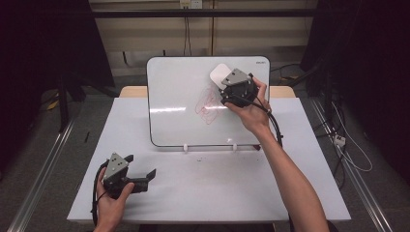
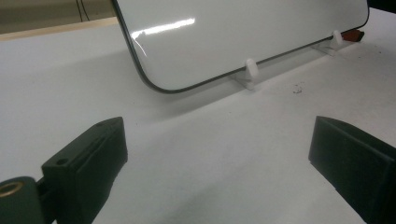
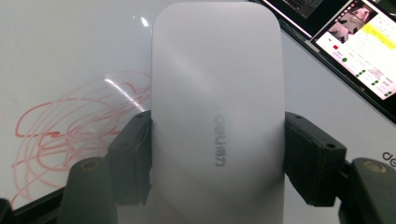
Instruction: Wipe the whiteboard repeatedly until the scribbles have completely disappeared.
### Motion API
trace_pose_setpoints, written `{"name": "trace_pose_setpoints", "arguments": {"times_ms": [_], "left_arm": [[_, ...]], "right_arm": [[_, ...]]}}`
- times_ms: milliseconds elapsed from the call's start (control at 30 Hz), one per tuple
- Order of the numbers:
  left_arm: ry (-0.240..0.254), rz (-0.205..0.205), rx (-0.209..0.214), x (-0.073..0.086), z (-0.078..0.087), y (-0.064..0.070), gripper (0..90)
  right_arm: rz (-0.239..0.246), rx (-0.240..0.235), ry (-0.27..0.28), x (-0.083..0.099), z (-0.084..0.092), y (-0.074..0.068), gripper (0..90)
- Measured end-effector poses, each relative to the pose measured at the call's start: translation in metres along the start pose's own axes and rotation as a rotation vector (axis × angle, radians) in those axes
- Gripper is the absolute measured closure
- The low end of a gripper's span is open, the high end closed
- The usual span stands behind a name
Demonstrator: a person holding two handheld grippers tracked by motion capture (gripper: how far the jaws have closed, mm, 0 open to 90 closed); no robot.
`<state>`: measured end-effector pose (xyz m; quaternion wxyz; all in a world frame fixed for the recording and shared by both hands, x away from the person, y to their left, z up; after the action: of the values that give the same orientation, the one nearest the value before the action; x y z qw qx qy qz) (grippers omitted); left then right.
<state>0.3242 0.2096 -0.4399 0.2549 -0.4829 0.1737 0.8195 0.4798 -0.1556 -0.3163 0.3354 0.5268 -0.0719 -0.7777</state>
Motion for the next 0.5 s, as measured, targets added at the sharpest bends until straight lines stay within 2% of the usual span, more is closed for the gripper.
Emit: {"name": "trace_pose_setpoints", "arguments": {"times_ms": [200, 267, 333, 500], "left_arm": [[-0.012, -0.002, 0.003, 0.000, -0.001, -0.001, 4.4], [-0.009, -0.005, 0.007, 0.000, -0.001, 0.000, 4.4], [-0.007, -0.003, 0.009, 0.000, 0.000, 0.000, 4.5], [-0.010, -0.010, 0.005, 0.000, 0.000, 0.000, 4.5]], "right_arm": [[0.003, 0.014, -0.018, -0.002, -0.008, -0.001, 31.5], [0.019, 0.014, -0.029, -0.001, -0.011, -0.001, 31.5], [0.025, 0.032, -0.050, 0.002, -0.014, 0.000, 31.5], [0.022, 0.044, -0.059, 0.003, -0.017, -0.001, 31.4]]}}
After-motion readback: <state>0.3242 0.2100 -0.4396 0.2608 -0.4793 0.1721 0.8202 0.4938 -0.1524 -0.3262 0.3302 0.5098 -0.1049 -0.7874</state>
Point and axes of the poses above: each handheld gripper's, and its own axes: z roughly backward along the jaws, x roughly out of its underside, y roughly to its right, the point moved 1 cm from there along -z, roughly forward along the jaws, and after that the axes turned 2 degrees about -x, right-handed, at the moved point
